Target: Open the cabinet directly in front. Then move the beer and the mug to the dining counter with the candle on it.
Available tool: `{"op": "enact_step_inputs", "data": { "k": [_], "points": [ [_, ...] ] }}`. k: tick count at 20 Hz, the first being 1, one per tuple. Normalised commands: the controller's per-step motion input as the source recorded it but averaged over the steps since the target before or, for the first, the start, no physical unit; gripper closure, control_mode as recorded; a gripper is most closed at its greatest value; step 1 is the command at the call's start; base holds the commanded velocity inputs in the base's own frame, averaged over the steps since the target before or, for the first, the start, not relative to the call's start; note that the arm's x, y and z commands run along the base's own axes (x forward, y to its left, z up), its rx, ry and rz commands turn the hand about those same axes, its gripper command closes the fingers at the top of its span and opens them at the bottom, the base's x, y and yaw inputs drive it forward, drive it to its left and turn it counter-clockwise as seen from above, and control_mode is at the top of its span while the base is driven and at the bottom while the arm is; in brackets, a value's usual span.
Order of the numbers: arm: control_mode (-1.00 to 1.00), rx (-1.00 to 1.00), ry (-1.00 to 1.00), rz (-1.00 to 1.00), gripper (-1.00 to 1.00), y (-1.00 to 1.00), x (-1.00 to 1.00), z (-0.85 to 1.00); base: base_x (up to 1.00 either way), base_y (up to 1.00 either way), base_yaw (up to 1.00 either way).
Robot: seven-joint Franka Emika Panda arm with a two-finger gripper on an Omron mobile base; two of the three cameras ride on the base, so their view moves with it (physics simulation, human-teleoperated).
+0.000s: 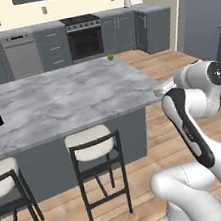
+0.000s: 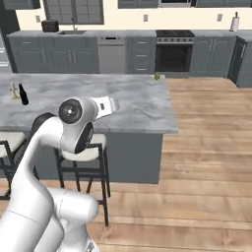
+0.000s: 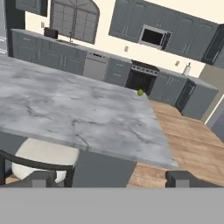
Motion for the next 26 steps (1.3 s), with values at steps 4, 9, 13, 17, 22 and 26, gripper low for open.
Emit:
{"op": "enact_step_inputs", "data": {
  "k": [4, 9, 13, 17, 22, 26],
  "points": [
    [1.0, 0.0, 0.0, 0.0, -1.0, 0.0, 0.0, 0.0, 0.61, -1.0, 0.0],
    [1.0, 0.0, 0.0, 0.0, -1.0, 0.0, 0.0, 0.0, 0.9, -1.0, 0.0],
    [1.0, 0.0, 0.0, 0.0, -1.0, 0.0, 0.0, 0.0, 0.4, -1.0, 0.02],
    [1.0, 0.0, 0.0, 0.0, -1.0, 0.0, 0.0, 0.0, 0.51, -1.0, 0.0],
    [1.0, 0.0, 0.0, 0.0, -1.0, 0.0, 0.0, 0.0, 0.89, -1.0, 0.0],
    [1.0, 0.0, 0.0, 0.0, -1.0, 0.0, 0.0, 0.0, 1.0, -0.96, 0.0]
  ]
}}
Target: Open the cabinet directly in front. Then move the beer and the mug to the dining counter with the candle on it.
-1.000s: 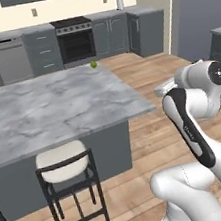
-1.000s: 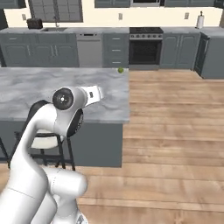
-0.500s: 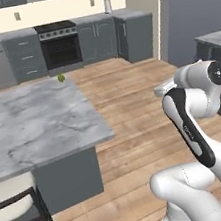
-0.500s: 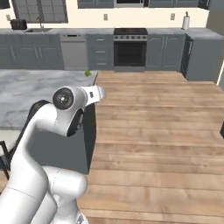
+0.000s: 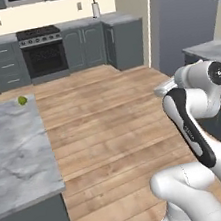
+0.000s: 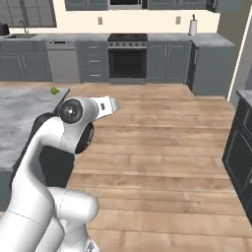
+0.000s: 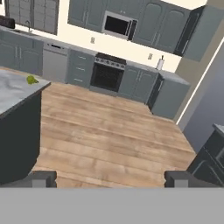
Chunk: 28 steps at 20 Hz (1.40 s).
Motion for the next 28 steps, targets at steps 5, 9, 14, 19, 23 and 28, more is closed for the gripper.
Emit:
{"op": "enact_step_inputs", "data": {
  "k": [5, 9, 14, 19, 23, 28],
  "points": [
    [1.0, 0.0, 0.0, 0.0, -1.0, 0.0, 0.0, 0.0, 1.0, -0.88, -0.03],
    [1.0, 0.0, 0.0, 0.0, -1.0, 0.0, 0.0, 0.0, 1.0, 0.01, 0.0],
    [1.0, 0.0, 0.0, 0.0, -1.0, 0.0, 0.0, 0.0, 1.0, 0.63, 0.02],
    [1.0, 0.0, 0.0, 0.0, -1.0, 0.0, 0.0, 0.0, 1.0, 0.73, 0.03],
    [1.0, 0.0, 0.0, 0.0, -1.0, 0.0, 0.0, 0.0, 1.0, 0.23, 0.0],
    [1.0, 0.0, 0.0, 0.0, -1.0, 0.0, 0.0, 0.0, 1.0, -0.22, -0.03]
  ]
}}
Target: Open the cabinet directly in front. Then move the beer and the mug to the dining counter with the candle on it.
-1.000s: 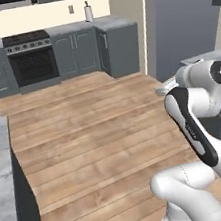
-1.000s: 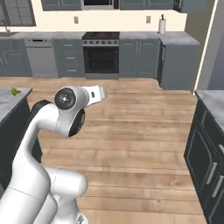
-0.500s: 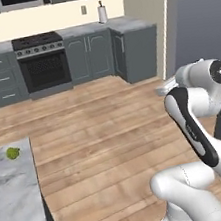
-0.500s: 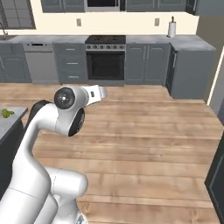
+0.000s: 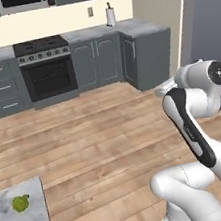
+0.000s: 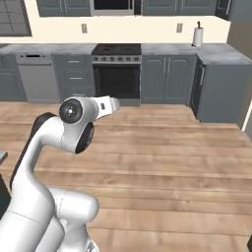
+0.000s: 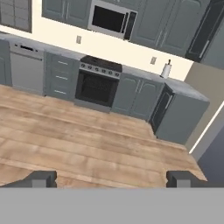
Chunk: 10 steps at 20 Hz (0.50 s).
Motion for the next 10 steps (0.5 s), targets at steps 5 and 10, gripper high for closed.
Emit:
{"op": "enact_step_inputs", "data": {
  "k": [5, 10],
  "points": [
    [1.0, 0.0, 0.0, 0.0, -1.0, 0.0, 0.0, 0.0, 1.0, 0.0, 0.0],
    [1.0, 0.0, 0.0, 0.0, -1.0, 0.0, 0.0, 0.0, 1.0, 0.18, 0.04]
  ]
}}
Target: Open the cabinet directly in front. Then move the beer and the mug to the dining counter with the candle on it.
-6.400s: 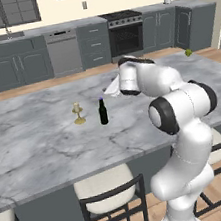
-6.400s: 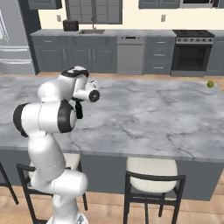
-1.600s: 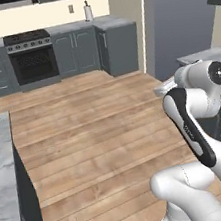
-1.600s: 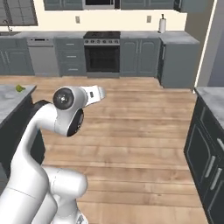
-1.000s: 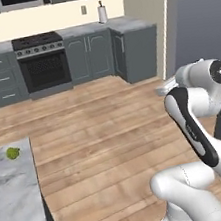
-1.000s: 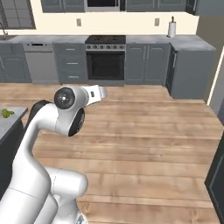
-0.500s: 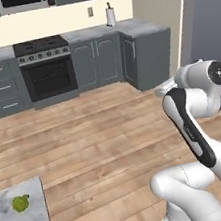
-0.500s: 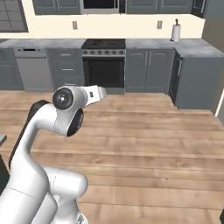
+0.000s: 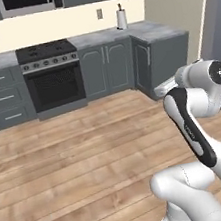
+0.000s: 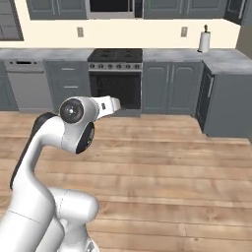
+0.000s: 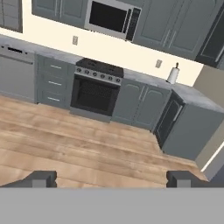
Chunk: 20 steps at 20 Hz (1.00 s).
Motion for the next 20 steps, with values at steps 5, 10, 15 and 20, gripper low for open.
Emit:
{"op": "enact_step_inputs", "data": {
  "k": [5, 10, 15, 20],
  "points": [
    [1.0, 0.0, 0.0, 0.0, -1.0, 0.0, 0.0, 0.0, 1.0, 0.26, 0.02],
    [1.0, 0.0, 0.0, 0.0, -1.0, 0.0, 0.0, 0.0, 1.0, 0.37, 0.03],
    [1.0, 0.0, 0.0, 0.0, -1.0, 0.0, 0.0, 0.0, 1.0, 0.42, 0.03],
    [1.0, 0.0, 0.0, 0.0, -1.0, 0.0, 0.0, 0.0, 1.0, 0.88, 0.01]
  ]
}}
